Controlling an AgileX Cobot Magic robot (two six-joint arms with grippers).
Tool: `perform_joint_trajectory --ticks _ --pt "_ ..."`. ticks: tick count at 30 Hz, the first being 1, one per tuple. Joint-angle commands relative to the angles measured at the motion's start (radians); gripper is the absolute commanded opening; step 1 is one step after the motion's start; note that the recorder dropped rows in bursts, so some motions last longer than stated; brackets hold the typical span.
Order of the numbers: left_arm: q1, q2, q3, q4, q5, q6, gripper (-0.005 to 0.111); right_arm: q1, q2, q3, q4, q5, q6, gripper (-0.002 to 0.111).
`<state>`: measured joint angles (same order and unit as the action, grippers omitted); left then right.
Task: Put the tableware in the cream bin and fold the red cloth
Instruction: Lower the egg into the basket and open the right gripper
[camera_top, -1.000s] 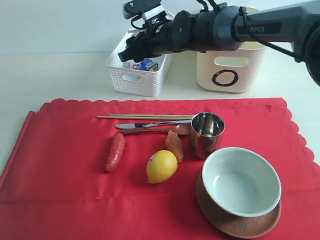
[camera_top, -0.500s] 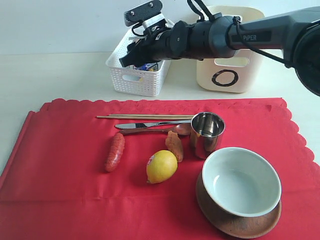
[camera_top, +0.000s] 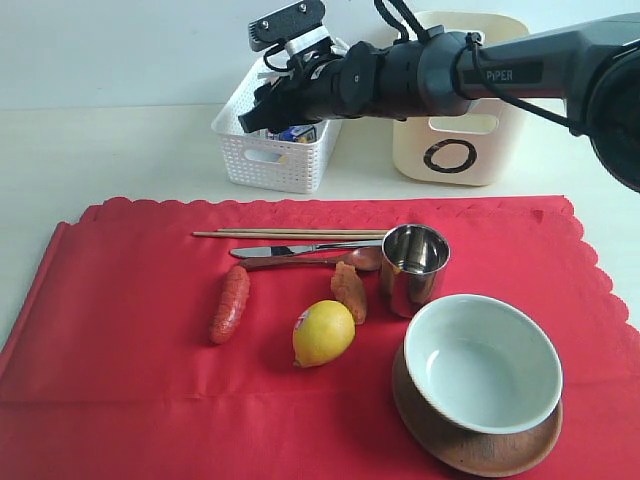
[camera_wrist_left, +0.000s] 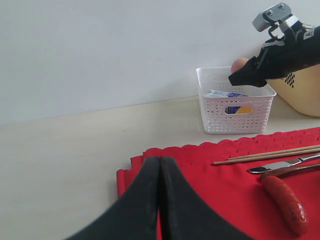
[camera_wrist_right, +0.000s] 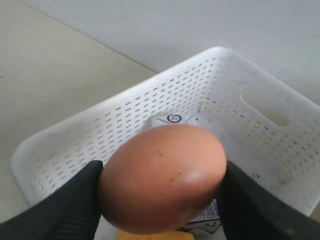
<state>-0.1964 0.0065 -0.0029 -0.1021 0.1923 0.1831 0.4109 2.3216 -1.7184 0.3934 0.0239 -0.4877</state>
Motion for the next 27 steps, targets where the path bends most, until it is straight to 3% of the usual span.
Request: perform_joint_trajectory --ticks 1,6,13,27 --pt "-0.006 -0.006 0.003 -0.001 -0.001 -0.002 0.001 -0.006 -0.003 -0.008 0.000 -0.024 0.002 0.060" --pt "-0.006 -0.006 0.003 -0.001 -0.001 -0.002 0.001 -0.006 -0.003 -0.008 0.000 -0.024 0.002 0.068" --pt "-0.006 -0.006 0.003 -0.001 -0.001 -0.004 0.001 -0.006 -0.003 -0.008 0.000 -0.004 0.002 0.068" --pt "-0.006 -0.006 0.003 -0.001 -0.001 -0.004 0.001 -0.006 -0.164 -0.010 -0.036 0.332 -0.007 0.068"
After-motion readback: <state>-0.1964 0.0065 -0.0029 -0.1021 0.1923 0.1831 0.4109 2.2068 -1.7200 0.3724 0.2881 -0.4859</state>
